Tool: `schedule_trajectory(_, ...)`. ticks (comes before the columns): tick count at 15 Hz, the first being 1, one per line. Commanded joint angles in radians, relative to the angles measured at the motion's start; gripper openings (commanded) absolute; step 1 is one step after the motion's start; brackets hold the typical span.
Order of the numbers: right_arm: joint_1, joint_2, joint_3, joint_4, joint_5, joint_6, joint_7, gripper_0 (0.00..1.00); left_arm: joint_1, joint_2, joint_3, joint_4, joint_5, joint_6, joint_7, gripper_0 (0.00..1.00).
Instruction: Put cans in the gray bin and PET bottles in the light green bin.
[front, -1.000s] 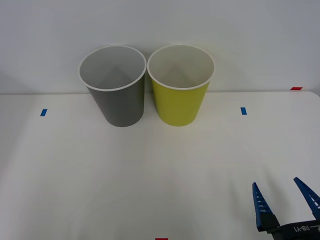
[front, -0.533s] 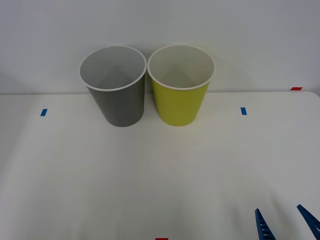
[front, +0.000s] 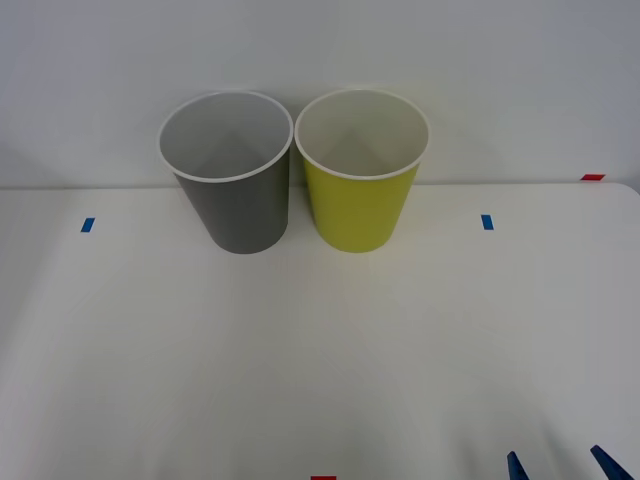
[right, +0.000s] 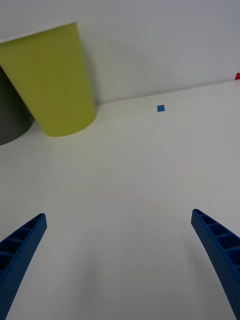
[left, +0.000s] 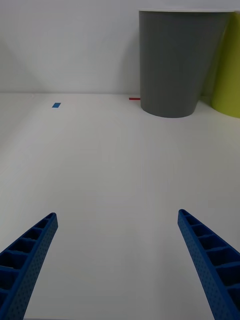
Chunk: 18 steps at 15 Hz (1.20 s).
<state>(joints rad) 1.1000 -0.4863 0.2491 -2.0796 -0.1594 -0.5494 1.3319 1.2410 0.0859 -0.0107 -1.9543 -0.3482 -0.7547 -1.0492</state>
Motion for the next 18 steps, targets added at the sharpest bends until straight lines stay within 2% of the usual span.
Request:
schedule_trajectory(1, 0.017, 0.000, 0.001, 0.001, 0.017, -0.001, -0.011, 1.00, 0.000, 0.000, 0.000, 0.000, 0.000, 0.000, 0.000, 0.82)
schedule_trajectory(18, 0.023, 0.000, -0.002, 0.001, 0.027, -0.001, -0.022, 1.00, 0.000, 0.000, 0.000, 0.000, 0.000, 0.000, 0.000, 0.82)
